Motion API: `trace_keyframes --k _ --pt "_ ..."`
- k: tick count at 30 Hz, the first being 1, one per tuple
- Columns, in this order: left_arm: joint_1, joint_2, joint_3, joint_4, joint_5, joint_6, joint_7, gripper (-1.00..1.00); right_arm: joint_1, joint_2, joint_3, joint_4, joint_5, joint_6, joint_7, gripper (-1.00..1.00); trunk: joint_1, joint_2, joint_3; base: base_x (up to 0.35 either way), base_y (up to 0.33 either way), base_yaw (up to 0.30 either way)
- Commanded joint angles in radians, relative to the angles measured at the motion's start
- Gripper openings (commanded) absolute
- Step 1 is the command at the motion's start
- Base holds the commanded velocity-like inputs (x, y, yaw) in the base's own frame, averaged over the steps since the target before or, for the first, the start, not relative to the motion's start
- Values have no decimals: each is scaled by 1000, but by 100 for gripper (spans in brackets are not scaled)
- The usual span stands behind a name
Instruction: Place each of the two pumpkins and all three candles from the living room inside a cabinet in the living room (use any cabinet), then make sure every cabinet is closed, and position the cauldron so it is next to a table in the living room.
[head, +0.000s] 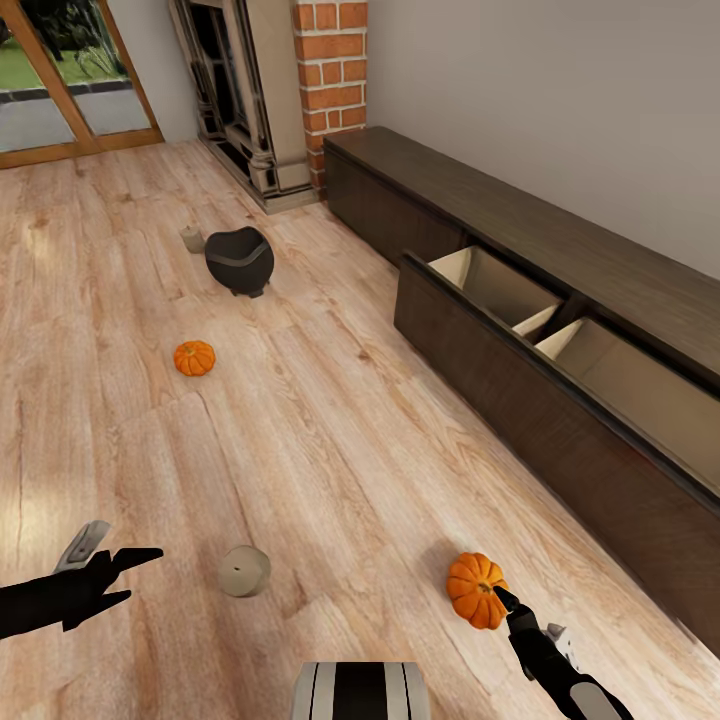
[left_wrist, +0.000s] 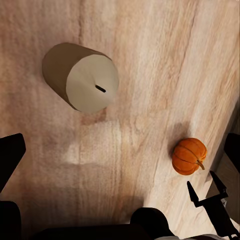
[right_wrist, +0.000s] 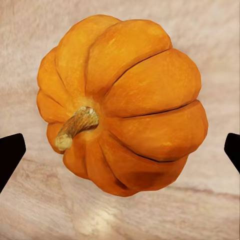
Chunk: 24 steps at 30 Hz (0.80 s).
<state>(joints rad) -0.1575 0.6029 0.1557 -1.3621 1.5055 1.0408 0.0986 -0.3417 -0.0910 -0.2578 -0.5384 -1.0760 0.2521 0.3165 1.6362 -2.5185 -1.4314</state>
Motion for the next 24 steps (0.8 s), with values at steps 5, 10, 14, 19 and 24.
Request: trace_keyframes --k 5,10,14,19,24 --pt "0 3 11 -1 20 4 11 100 0 0 -5 0 -7 9 3 100 0 0 -1 6 6 0" --pt "0 4 102 -2 35 6 12 100 0 0 -5 0 -7 9 3 100 0 0 -4 0 0 0" --pt "0 6 117 -3 77 6 12 100 0 0 -5 0 -6 10 3 100 2 -1 -20 0 0 0" --pt "0 6 119 -3 84 6 12 100 0 0 -5 0 -6 10 3 100 4 -3 -39 0 0 0" --pt "0 6 118 -6 85 6 12 100 0 0 -5 0 -6 10 3 100 6 -3 -51 0 0 0"
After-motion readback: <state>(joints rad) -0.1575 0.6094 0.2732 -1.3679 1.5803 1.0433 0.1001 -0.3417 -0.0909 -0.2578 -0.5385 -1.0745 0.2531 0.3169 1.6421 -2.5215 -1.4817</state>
